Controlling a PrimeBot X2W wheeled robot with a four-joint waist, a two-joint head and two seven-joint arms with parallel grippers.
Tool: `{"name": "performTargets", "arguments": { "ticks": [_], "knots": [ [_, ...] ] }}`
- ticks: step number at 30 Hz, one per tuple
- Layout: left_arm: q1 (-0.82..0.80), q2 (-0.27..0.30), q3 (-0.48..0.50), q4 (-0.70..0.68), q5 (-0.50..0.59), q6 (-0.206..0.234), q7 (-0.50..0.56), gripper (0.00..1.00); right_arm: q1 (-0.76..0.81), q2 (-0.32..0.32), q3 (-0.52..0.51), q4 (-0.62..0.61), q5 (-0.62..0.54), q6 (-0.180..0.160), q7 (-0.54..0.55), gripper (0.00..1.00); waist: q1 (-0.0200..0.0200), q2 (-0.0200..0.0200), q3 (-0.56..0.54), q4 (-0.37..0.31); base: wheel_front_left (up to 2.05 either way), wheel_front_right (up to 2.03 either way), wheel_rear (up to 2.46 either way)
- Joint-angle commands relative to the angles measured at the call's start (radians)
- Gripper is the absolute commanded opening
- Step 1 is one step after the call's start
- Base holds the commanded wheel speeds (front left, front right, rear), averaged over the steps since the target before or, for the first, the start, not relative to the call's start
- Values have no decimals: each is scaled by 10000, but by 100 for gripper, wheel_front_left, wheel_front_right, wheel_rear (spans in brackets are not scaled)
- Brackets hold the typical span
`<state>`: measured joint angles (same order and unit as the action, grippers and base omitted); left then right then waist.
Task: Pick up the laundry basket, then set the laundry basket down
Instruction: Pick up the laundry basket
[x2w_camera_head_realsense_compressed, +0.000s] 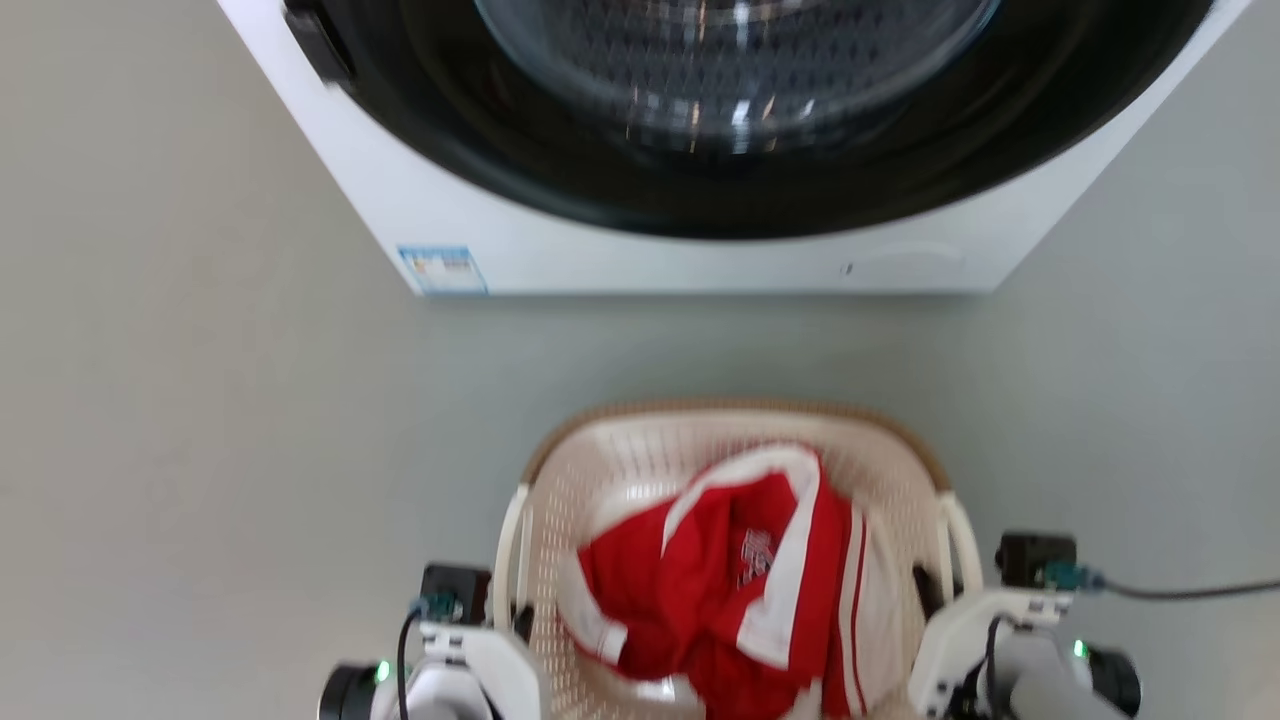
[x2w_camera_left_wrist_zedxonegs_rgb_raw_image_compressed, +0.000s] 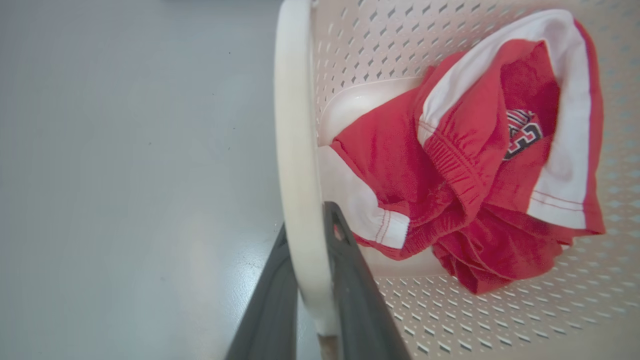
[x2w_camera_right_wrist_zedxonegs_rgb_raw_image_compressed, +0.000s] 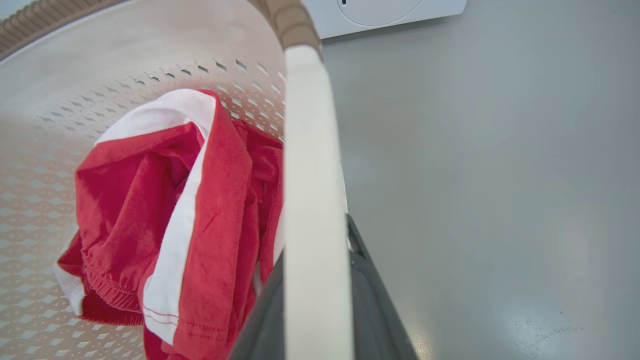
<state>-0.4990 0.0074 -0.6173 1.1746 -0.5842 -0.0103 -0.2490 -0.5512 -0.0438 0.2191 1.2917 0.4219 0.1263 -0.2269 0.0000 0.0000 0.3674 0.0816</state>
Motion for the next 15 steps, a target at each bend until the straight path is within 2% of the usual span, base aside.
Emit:
{"name": "performTargets", "arguments": {
  "ticks": [1,15],
  "knots": [
    [231,428,180,124,-173,46,-27,0,332,-64,347,-27,170,44,-23,0,0,0,-872,-128,0,0,0],
    [1547,428,-483,605,-1020,151,693,0,1790,-64,2060,-11,1389,44,665,0,0,0,-2879,-352,0,0,0]
  ]
}}
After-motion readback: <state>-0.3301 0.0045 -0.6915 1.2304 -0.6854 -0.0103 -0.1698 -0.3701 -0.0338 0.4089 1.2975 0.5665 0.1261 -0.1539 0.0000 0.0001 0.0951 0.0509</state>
